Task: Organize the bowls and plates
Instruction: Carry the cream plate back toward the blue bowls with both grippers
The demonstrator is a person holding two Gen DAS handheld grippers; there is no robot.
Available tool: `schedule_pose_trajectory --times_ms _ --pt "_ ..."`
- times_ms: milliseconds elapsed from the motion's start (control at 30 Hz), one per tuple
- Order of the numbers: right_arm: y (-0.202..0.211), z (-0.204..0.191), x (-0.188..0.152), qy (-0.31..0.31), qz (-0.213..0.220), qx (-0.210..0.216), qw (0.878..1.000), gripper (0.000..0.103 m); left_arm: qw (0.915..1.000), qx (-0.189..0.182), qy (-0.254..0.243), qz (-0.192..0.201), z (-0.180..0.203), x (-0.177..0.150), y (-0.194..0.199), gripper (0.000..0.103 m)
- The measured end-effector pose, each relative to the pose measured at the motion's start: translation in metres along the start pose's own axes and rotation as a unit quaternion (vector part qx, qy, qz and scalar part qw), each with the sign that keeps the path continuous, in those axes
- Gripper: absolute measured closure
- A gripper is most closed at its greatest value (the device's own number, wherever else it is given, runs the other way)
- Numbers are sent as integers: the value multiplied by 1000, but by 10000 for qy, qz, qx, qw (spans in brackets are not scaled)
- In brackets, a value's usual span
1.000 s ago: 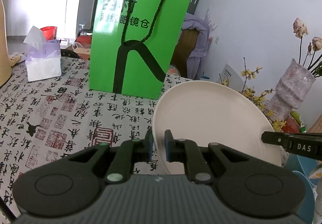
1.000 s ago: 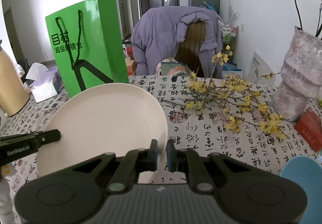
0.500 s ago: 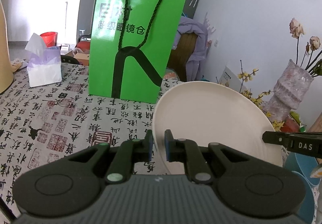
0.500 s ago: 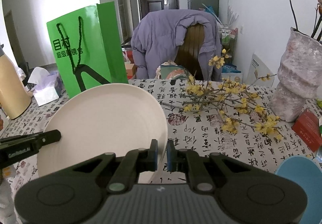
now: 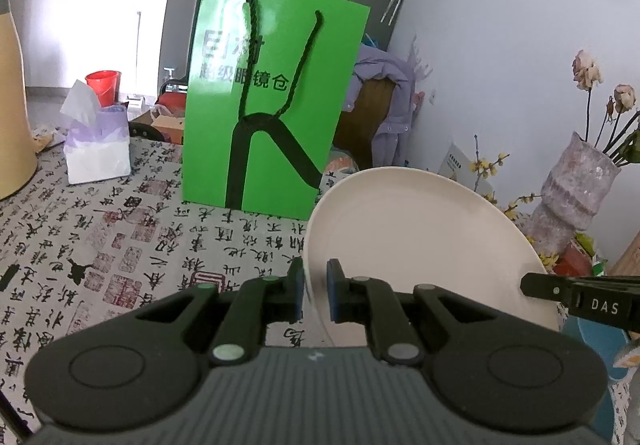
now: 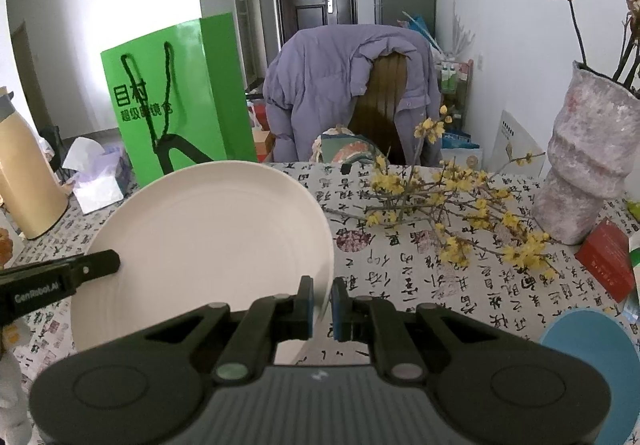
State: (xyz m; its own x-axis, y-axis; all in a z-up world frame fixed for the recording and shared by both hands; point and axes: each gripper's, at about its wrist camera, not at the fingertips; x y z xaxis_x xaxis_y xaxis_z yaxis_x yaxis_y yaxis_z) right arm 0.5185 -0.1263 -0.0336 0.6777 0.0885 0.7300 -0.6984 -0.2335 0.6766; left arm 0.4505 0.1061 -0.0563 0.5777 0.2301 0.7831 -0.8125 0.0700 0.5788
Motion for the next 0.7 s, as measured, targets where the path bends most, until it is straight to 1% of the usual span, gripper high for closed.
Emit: schedule_pose_trajectory --times_ms 500,700 --pt "33 15 -4 -133 171 106 9997 94 9996 101 -192 165 23 -2 29 92" --pt "45 16 -8 -146 230 153 9995 94 9995 139 -178 207 28 -6 41 92"
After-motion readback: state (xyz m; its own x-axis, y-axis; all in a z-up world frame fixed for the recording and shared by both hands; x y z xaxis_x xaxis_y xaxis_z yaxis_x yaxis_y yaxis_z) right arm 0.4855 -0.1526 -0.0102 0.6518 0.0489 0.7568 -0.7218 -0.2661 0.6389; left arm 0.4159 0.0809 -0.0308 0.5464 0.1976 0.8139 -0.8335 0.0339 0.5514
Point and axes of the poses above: each gripper's, at about its wrist camera, not at the fingertips, and y roughly against the way its jaws point, z to its right, x to its top, and after that the axes turned 1 degree about x, right-handed
